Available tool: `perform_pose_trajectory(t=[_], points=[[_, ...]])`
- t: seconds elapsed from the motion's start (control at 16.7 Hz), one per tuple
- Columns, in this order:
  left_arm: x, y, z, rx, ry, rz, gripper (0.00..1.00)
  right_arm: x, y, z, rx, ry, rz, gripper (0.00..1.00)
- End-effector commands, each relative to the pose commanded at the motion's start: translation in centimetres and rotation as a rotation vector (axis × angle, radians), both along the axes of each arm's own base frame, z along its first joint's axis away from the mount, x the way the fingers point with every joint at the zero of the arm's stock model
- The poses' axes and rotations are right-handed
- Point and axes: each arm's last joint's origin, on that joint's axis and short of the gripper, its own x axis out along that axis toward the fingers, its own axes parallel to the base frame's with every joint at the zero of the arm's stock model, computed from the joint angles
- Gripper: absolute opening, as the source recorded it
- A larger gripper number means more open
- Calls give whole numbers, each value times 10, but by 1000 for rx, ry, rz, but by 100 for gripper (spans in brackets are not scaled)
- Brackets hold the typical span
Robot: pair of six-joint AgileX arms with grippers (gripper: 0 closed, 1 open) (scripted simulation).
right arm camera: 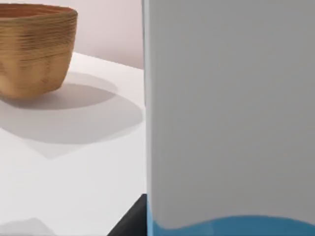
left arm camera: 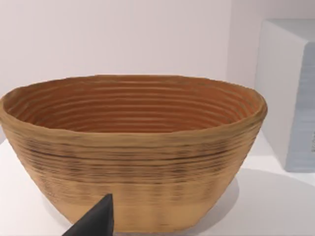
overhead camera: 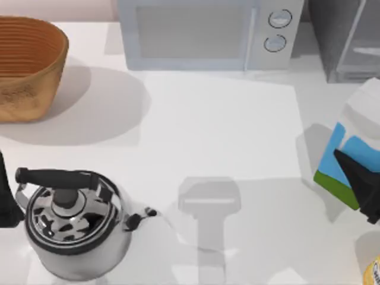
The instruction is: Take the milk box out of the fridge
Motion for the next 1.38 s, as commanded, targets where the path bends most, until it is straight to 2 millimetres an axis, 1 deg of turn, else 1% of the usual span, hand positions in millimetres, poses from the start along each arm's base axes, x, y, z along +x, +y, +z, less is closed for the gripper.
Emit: perform_pose_trajectory(t=[0.12, 0.24, 0.48, 1.26, 1.32, 1.38], points=[[0, 0, 0, 0, 0, 0, 100, 7, 9, -8, -2, -4, 3, 0], [0, 0, 0, 0, 0, 0, 100, 10, 15, -13, -3, -9, 5, 0], [0, 0, 0, 0, 0, 0, 100, 11, 16, -14, -4, -9, 4, 0], [0, 0, 0, 0, 0, 0, 100, 11, 16, -14, -4, -9, 4, 98], [0, 0, 0, 0, 0, 0, 100, 11, 16, -14, -4, -9, 4, 100], [0, 0, 0, 0, 0, 0, 100, 11, 16, -14, -4, -9, 4, 100]])
